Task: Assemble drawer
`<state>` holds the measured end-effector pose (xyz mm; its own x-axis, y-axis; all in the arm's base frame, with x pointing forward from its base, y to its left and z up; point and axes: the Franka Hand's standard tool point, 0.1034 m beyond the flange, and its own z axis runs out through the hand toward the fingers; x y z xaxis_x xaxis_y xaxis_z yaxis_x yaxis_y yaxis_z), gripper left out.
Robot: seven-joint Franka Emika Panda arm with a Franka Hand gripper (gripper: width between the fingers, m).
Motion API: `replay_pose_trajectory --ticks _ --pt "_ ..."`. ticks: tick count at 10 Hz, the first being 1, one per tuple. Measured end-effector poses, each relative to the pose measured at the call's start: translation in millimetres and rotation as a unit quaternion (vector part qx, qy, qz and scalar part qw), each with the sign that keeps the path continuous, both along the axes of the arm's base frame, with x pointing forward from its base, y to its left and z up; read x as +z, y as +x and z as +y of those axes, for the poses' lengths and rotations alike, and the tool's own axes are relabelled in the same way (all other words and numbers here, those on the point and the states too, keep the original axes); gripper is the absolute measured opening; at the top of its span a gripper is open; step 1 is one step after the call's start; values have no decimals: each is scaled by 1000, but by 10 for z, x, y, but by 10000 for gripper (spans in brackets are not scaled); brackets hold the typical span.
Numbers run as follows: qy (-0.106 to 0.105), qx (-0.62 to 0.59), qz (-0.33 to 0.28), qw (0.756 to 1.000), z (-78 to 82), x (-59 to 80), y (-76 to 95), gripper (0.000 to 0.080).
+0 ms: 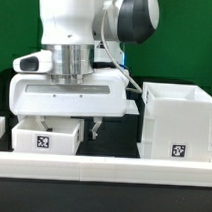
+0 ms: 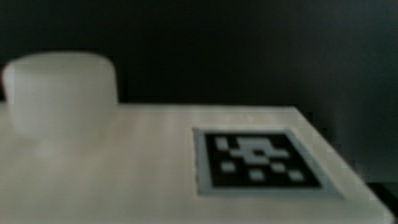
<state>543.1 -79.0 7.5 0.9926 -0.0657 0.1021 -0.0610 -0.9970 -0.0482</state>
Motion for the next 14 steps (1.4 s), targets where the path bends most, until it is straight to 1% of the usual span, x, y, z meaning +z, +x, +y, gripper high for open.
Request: replay_pose_trajectory --ticks 1,2,3,4,5,6,7,8,9,14 --pt "-6 3 -8 1000 21 -12 -8 649" --pt "-8 4 -10 1000 38 -21 -19 649" --pt "-8 4 -10 1000 38 -21 -19 528" --pt "-8 4 -10 1000 37 -21 -19 528" --pt "-8 4 -10 1000 37 -21 -19 347" --pt "-8 4 -9 1000 27 -22 -22 211" --pt "-8 5 -8 1000 25 -29 -35 211" --pt "-9 6 -8 1000 24 -31 -47 56" --pt "-10 6 -10 1000 22 -24 -50 41" --pt "-10 6 -10 1000 22 -31 -53 40"
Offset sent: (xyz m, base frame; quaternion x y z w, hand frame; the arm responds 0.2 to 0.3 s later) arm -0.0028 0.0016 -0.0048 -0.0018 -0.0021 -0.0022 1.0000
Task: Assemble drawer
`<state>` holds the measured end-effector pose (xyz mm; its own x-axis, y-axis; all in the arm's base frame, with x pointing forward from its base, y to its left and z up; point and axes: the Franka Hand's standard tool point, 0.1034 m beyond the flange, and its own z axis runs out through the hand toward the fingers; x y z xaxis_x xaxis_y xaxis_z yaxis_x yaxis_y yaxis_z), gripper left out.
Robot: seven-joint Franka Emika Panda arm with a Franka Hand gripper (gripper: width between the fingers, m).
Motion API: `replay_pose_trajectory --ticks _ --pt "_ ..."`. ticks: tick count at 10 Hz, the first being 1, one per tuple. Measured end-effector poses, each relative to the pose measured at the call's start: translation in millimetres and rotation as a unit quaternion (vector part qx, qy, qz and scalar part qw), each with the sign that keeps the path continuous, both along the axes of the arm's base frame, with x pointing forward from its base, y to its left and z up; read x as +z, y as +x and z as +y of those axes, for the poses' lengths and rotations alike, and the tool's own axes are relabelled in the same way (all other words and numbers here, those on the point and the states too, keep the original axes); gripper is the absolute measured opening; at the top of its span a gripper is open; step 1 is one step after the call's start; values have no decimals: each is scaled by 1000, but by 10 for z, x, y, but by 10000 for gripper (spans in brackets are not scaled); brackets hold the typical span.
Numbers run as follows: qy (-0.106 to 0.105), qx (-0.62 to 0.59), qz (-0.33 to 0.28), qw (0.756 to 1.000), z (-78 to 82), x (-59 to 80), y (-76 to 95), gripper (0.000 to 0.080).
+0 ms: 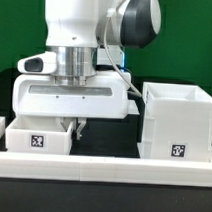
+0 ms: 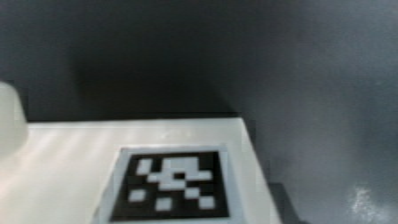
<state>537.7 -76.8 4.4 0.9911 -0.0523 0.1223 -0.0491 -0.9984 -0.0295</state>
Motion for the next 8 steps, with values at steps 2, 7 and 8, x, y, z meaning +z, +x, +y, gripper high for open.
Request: replay_pose_trajectory --ticks 2,7,8 --pt "-3 26 -1 1000 40 77 -18 41" --pt "-4 123 15 992 73 186 -175 41" --pt "-5 130 15 991 71 184 -177 41"
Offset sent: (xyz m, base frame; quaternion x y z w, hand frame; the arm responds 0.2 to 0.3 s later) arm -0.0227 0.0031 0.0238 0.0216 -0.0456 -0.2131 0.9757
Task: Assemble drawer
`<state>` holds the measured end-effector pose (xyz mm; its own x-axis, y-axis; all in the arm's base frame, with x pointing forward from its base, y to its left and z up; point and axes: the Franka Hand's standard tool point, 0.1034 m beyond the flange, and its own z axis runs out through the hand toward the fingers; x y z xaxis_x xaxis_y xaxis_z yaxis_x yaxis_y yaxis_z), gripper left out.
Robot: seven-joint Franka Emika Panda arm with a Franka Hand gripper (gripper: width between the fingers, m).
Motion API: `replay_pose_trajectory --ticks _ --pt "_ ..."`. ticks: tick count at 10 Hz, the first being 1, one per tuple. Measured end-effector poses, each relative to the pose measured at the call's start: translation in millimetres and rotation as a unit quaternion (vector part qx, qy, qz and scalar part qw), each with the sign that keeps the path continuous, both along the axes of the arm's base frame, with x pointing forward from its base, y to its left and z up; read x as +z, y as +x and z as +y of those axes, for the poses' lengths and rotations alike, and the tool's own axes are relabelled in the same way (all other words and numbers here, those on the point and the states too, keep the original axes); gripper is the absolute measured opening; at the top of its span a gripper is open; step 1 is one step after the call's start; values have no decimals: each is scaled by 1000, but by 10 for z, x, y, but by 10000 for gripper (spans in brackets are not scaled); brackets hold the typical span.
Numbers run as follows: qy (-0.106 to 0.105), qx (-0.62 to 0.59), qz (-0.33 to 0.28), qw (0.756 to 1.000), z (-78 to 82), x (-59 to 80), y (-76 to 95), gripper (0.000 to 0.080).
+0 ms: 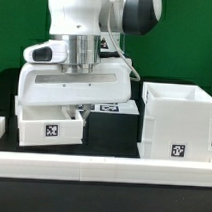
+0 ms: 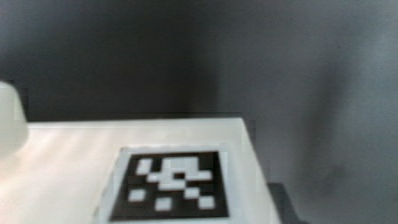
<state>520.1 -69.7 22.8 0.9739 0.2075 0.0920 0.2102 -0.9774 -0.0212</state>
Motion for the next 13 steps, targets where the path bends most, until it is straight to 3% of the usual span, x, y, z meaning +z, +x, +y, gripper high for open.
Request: replay_pose_trajectory --ticks 3,5,8,13 --pt "-17 120 -7 993 49 -4 13 41" --pt "-28 219 -3 975 126 2 29 41" --pt "-38 300 -3 953 96 -10 18 41" --pt "-62 464 7 884 191 -8 56 41"
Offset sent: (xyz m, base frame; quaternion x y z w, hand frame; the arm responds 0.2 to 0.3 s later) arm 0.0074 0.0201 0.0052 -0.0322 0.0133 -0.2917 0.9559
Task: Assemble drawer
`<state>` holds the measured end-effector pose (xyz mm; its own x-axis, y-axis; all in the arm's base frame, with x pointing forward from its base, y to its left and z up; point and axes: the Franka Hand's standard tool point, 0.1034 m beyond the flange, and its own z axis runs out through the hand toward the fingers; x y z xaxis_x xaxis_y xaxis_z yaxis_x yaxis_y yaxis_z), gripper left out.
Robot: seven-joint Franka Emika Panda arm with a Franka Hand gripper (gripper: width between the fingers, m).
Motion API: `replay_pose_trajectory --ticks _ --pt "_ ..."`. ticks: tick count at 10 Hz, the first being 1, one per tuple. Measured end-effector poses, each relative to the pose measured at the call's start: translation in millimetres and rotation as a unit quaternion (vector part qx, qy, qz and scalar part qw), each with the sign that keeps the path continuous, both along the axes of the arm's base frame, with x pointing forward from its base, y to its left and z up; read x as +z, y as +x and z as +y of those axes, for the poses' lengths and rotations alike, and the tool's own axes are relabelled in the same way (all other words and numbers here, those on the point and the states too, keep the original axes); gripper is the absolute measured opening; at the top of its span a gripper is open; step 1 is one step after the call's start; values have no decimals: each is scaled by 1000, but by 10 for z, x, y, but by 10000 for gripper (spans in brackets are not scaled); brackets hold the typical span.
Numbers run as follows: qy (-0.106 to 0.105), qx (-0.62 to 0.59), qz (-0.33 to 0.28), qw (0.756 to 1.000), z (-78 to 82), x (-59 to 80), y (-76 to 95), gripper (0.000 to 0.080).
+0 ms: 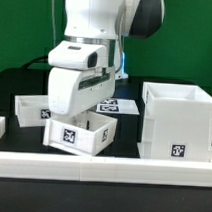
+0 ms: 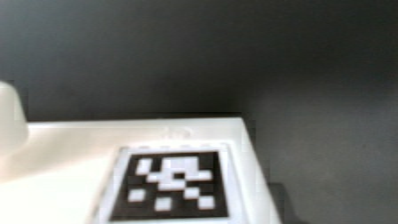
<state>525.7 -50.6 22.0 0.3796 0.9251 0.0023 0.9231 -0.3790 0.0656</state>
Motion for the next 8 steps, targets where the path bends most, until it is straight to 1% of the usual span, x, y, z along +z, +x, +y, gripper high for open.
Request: replay_pose_trajectory --ticks 1,2,3,6,8 --pt "-3 19 6 1000 24 4 5 41" --pt "-5 49 5 999 -4 22 29 41" --pt "-8 67 7 998 -19 13 17 41" --pt "-7 65 18 998 -13 -8 -12 41" --pt "-5 76 23 997 158 -26 -6 41"
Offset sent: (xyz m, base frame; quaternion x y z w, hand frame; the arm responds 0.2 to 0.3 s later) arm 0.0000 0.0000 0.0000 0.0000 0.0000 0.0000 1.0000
